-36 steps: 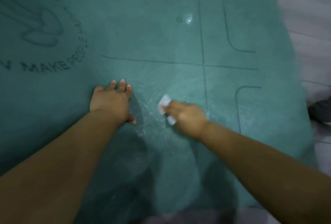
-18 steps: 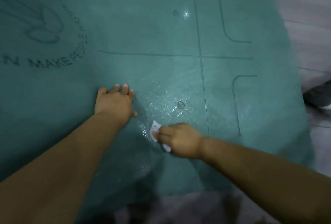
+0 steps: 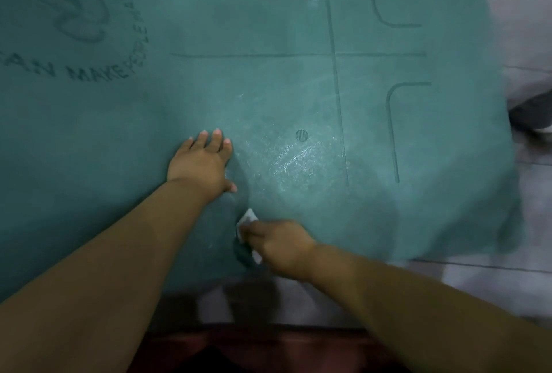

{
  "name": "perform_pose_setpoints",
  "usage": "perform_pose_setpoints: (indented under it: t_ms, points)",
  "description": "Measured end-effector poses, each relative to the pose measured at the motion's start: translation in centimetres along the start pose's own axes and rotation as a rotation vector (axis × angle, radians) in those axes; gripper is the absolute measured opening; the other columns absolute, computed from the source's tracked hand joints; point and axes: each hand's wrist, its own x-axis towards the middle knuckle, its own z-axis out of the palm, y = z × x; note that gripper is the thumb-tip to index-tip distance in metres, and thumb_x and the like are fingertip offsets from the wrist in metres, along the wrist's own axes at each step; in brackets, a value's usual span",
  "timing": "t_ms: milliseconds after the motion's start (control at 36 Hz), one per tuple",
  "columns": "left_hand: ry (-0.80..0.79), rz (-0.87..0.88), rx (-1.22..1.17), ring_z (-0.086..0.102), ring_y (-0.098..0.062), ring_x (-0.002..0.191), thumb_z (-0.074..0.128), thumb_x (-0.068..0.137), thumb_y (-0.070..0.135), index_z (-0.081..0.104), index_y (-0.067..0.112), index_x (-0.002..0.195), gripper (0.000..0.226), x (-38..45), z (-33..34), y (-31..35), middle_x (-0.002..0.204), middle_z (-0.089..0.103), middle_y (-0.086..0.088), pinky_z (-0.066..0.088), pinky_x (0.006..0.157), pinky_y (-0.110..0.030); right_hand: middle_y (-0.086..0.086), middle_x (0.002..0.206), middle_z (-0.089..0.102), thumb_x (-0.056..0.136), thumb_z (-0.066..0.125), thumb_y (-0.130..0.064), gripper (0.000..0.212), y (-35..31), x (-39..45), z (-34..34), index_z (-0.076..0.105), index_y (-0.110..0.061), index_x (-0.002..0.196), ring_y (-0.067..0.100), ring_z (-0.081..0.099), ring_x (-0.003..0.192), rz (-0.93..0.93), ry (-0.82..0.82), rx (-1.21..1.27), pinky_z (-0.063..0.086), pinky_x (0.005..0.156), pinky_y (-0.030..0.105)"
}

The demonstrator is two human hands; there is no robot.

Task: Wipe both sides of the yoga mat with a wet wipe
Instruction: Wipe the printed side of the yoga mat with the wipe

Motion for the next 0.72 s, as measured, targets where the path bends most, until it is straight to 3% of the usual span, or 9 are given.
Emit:
perform_pose_setpoints:
  t_ms: [83,194,278,333,389,500,583,639,722]
  points:
    - [0.021,0.004,-0.060,-0.001,-0.023,0.147,0.053,0.085,0.060,0.002,0.021,0.151,0.092,-0.1,0.4,-0.3,0.159,-0.006,0.001,0.007,0.117,-0.037,-0.002,0.091,0.068,0.059,0.074,-0.019,0.035,3.4,-2.0,-1.6,0.072,-0.021,0.095,0.021,0.064,0.061,-0.057,0.001,-0.109,0.046,0.045,0.021]
    - [0.045,0.015,-0.139,-0.002,-0.022,0.147,0.055,0.084,0.058,0.003,0.023,0.151,0.092,0.0,0.9,-0.5,0.159,-0.007,0.003,0.008,0.118,-0.037,0.005,0.111,0.060,0.085,0.050,-0.012,0.028,10.7,-4.3,-6.5,0.057,-0.022,0.110,0.030,0.060,0.096,0.664,0.339,-0.042,0.044,0.078,0.031]
    - [0.068,0.030,-0.169,-0.002,-0.021,0.147,0.055,0.084,0.059,0.003,0.024,0.151,0.092,-0.1,1.2,-0.9,0.159,-0.007,0.004,0.008,0.117,-0.036,0.008,0.119,0.056,0.088,0.042,-0.005,0.027,12.7,-4.7,-7.8,0.059,-0.013,0.108,0.032,0.057,0.100,1.028,0.586,-0.007,0.039,0.080,0.029]
    - [0.081,0.037,-0.181,-0.001,-0.021,0.147,0.055,0.083,0.060,0.004,0.025,0.151,0.092,-0.1,1.3,-1.0,0.159,-0.006,0.004,0.008,0.117,-0.036,0.011,0.118,0.055,0.087,0.044,-0.006,0.029,11.1,-3.3,-6.3,0.057,-0.009,0.114,0.032,0.054,0.103,1.102,0.590,-0.006,0.035,0.075,0.026]
    - [0.086,0.044,-0.187,0.000,-0.021,0.147,0.056,0.083,0.059,0.005,0.024,0.151,0.092,-0.2,1.3,-1.0,0.160,-0.005,0.003,0.008,0.117,-0.036,0.005,0.104,0.058,0.086,0.047,-0.008,0.029,7.5,-1.3,-3.4,0.056,-0.015,0.113,0.028,0.056,0.097,0.992,0.546,0.008,0.032,0.073,0.023]
    - [0.065,0.054,-0.181,0.002,-0.023,0.147,0.055,0.086,0.056,0.006,0.023,0.152,0.089,-0.2,1.3,-1.1,0.160,-0.005,0.002,0.011,0.117,-0.037,-0.006,0.091,0.066,0.088,0.036,-0.021,0.031,-1.4,0.9,2.0,0.058,-0.026,0.111,0.020,0.063,0.075,0.324,0.158,0.058,0.046,0.067,0.028]
    - [0.047,0.063,-0.208,0.003,-0.024,0.146,0.054,0.089,0.052,0.007,0.024,0.152,0.084,-0.8,1.9,-1.1,0.160,-0.005,0.001,0.016,0.117,-0.038,0.001,0.092,0.069,0.069,0.067,-0.018,0.029,-1.7,-0.7,2.2,0.070,-0.013,0.097,0.023,0.065,0.055,-0.002,-0.026,0.071,0.049,0.040,0.026]
    - [0.040,0.074,-0.197,0.003,-0.025,0.146,0.055,0.089,0.051,0.007,0.024,0.152,0.084,-1.5,2.3,-1.1,0.160,-0.004,0.000,0.015,0.117,-0.038,0.000,0.088,0.067,0.054,0.081,-0.015,0.045,1.1,-2.3,1.3,0.069,-0.018,0.098,0.022,0.063,0.054,-0.031,-0.033,0.007,0.048,0.040,0.022]
    - [0.034,0.079,-0.162,0.003,-0.025,0.146,0.055,0.088,0.053,0.007,0.023,0.152,0.085,-2.5,3.0,-0.9,0.160,-0.003,0.000,0.013,0.116,-0.037,0.000,0.100,0.063,0.070,0.052,-0.022,0.031,5.4,-4.8,-2.1,0.059,-0.026,0.100,0.027,0.063,0.079,0.308,0.144,-0.002,0.054,0.066,0.032]
